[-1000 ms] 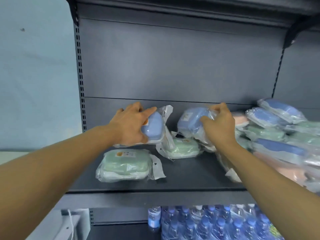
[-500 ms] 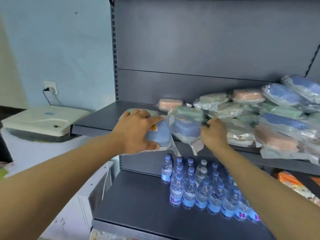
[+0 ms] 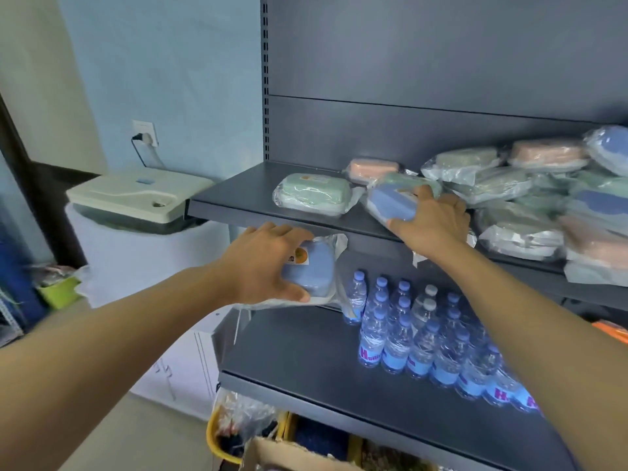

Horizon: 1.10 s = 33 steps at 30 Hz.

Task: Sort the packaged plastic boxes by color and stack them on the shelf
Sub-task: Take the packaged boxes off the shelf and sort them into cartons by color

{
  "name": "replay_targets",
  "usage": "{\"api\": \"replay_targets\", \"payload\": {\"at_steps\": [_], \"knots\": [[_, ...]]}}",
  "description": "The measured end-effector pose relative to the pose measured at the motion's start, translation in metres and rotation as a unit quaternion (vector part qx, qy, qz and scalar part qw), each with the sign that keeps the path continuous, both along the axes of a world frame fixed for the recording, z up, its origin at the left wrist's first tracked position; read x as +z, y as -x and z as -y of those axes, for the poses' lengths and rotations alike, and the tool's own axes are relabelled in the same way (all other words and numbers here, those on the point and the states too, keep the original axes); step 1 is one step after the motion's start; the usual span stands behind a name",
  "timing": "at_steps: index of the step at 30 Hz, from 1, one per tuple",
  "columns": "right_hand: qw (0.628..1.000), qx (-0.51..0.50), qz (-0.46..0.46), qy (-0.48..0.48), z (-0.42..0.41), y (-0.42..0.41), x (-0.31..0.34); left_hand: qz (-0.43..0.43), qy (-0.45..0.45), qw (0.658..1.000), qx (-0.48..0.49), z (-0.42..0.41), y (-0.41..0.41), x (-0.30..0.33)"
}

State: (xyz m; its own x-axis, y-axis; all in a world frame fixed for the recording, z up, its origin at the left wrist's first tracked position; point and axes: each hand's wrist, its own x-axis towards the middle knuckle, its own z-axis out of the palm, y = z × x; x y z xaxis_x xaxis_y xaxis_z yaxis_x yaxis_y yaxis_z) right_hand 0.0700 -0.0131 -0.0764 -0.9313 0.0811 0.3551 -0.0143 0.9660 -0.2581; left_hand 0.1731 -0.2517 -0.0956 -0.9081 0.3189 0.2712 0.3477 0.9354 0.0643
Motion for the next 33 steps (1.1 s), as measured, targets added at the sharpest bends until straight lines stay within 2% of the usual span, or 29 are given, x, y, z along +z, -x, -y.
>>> {"api": "replay_targets", "payload": {"at_steps": [4, 6, 9, 12, 17, 20, 26, 33], "knots": [[0.988, 0.027, -0.106, 0.106, -0.005, -0.049, -0.005, 0.030, -0.015, 0.999, -0.003, 0.009, -0.010, -0.025], [0.981, 0.056, -0.117, 0.143, -0.005, -0.080, -0.013, 0.050, -0.023, 0.998, -0.013, 0.013, -0.015, -0.044], [0.979, 0.087, -0.068, 0.172, 0.001, -0.122, -0.033, 0.079, -0.038, 0.996, -0.029, 0.020, -0.024, -0.075], [0.985, 0.079, -0.019, 0.149, 0.008, -0.153, -0.073, 0.111, -0.043, 0.992, -0.047, 0.026, -0.035, -0.110], [0.983, 0.042, 0.105, 0.146, 0.015, -0.189, -0.171, 0.196, -0.049, 0.977, -0.063, 0.039, -0.059, -0.193], [0.979, 0.017, 0.149, 0.137, 0.017, -0.204, -0.230, 0.241, -0.065, 0.966, -0.066, 0.040, -0.072, -0.242], [0.948, -0.026, 0.290, 0.128, 0.008, -0.226, -0.340, 0.344, -0.058, 0.934, -0.076, 0.036, -0.105, -0.359], [0.925, -0.017, 0.351, 0.145, 0.010, -0.232, -0.465, 0.431, -0.001, 0.901, -0.050, 0.020, -0.140, -0.496]]}}
